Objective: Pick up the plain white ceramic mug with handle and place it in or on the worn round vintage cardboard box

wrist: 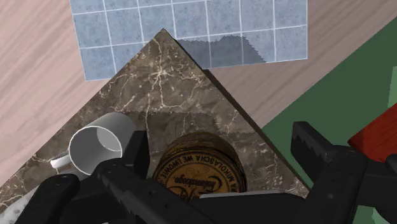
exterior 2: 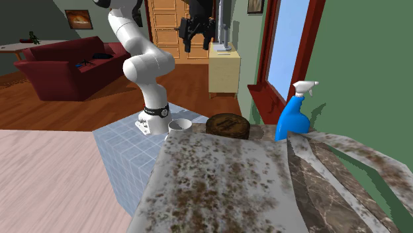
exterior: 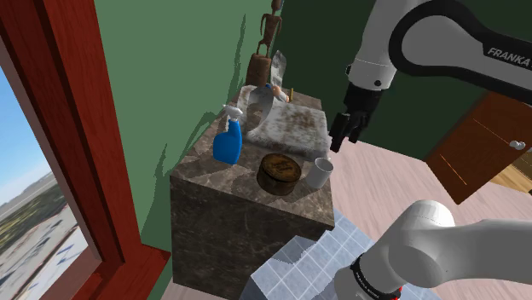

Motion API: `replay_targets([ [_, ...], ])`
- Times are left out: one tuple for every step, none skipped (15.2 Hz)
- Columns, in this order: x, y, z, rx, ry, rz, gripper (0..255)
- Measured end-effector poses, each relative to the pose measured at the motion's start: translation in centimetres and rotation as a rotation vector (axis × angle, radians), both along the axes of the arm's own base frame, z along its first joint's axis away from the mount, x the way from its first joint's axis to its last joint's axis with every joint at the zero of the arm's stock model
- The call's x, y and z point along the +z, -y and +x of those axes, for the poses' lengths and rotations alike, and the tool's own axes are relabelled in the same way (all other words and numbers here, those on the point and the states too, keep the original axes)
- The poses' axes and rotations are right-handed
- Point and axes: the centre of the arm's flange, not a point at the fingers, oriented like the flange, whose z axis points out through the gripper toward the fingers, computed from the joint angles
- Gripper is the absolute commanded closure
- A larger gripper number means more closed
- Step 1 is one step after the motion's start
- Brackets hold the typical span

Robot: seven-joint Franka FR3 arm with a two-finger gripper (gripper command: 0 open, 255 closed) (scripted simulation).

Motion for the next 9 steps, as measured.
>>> replay_targets([
  [0.0,0.0,0.0,0.000,0.000,0.000,0],
  [-0.5,0.2,0.1,-0.009,0.005,-0.002,0],
  [-1.3,0.9,0.3,-0.023,0.014,-0.004,0],
  [-2.3,1.3,0.4,-0.039,0.024,-0.007,0],
  [-3.2,1.8,0.8,-0.057,0.036,-0.010,0],
  [-4.2,2.3,1.0,-0.075,0.048,-0.014,0],
  [-5.4,3.1,1.2,-0.094,0.060,-0.017,0],
  [-6.3,3.9,1.6,-0.112,0.073,-0.021,0],
  [-7.2,4.3,2.0,-0.131,0.085,-0.024,0],
])
